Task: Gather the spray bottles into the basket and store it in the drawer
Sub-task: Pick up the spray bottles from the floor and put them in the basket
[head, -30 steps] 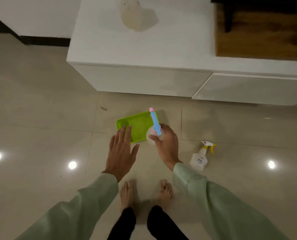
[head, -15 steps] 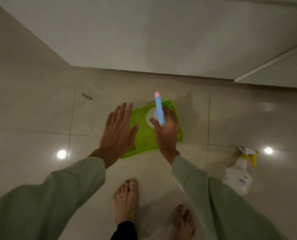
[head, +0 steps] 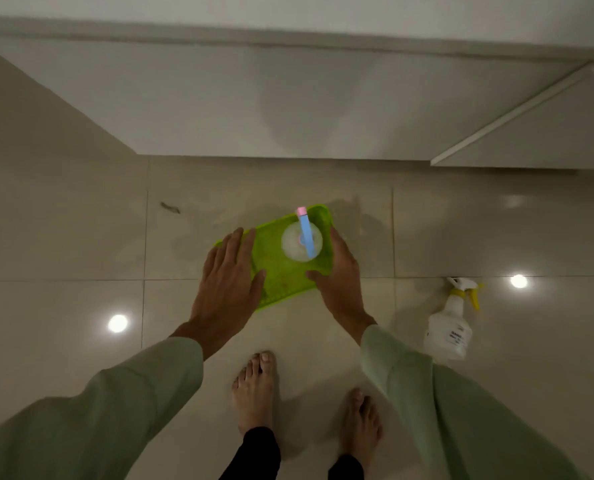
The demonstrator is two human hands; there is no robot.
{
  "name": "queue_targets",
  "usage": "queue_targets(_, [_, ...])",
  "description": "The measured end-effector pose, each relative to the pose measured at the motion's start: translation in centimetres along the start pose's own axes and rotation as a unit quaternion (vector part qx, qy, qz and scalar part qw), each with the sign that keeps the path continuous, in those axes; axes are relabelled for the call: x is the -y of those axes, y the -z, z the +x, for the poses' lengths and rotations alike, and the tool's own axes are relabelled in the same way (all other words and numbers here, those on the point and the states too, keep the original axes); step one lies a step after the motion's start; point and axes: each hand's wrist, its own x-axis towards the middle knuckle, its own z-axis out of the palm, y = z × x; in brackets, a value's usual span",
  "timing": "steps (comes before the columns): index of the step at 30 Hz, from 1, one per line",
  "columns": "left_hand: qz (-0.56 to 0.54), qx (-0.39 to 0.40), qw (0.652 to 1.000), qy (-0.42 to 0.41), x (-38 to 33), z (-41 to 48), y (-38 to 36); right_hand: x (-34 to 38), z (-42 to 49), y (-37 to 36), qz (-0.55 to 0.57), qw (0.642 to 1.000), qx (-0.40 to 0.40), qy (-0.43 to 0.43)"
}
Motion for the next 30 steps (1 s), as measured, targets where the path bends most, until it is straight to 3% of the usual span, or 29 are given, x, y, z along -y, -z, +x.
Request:
queue_targets(8, [0.0,0.014,0.997,-0.074,-11.3,-5.0,3.6,2.3,-9.6,11.3,-0.046,0.995,-0.077,-0.031])
queue_targets(12, [0.007,0.021,0.993,-0.118,-17.3,-5.6,0.8,-1.6,-12.3,17.0,-0.056,0.981,-0.143,-0.117])
queue_targets(16, [0.033,0.038,0.989,-0.139,-22.1,-4.5,-4.6,-8.3,-12.7,20.5,-0.114,0.96,-0.15,-0.209])
queue_targets(22, [0.041,0.08,0.985,-0.144,-25.4,-0.4,-14.5,-18.3,-8.5,20.1,-0.103,0.94,-0.151,-0.286])
queue_targets(30, [0.076,0.114,0.979,-0.15,-24.2,5.0,-21.9,-25.3,-2.0,16.2,-0.117,0.916,-0.11,-0.369])
